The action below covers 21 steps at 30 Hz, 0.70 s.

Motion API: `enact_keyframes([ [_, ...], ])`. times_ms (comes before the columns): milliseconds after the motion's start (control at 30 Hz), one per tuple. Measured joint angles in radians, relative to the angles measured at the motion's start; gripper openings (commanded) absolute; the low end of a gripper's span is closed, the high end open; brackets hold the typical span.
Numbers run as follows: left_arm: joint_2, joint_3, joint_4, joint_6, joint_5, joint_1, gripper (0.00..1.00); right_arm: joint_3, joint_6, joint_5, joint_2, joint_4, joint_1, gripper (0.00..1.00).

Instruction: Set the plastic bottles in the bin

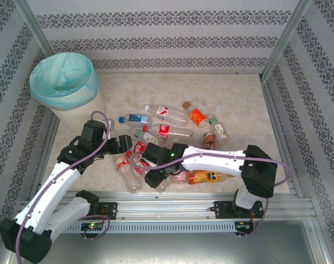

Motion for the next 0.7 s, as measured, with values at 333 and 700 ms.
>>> enact_keyframes([
  [333,-0.001,0.0,-0.02,-0.016,-0.024,0.0,0.91,0.066,0.004,0.007,0.112,0.008,0.024,0.75],
  [700,-0.032,0.0,-0.036,-0.021,-0.081,0.0,0.93,0.079,0.004,0.007,0.189,0.007,0.024,0.72],
])
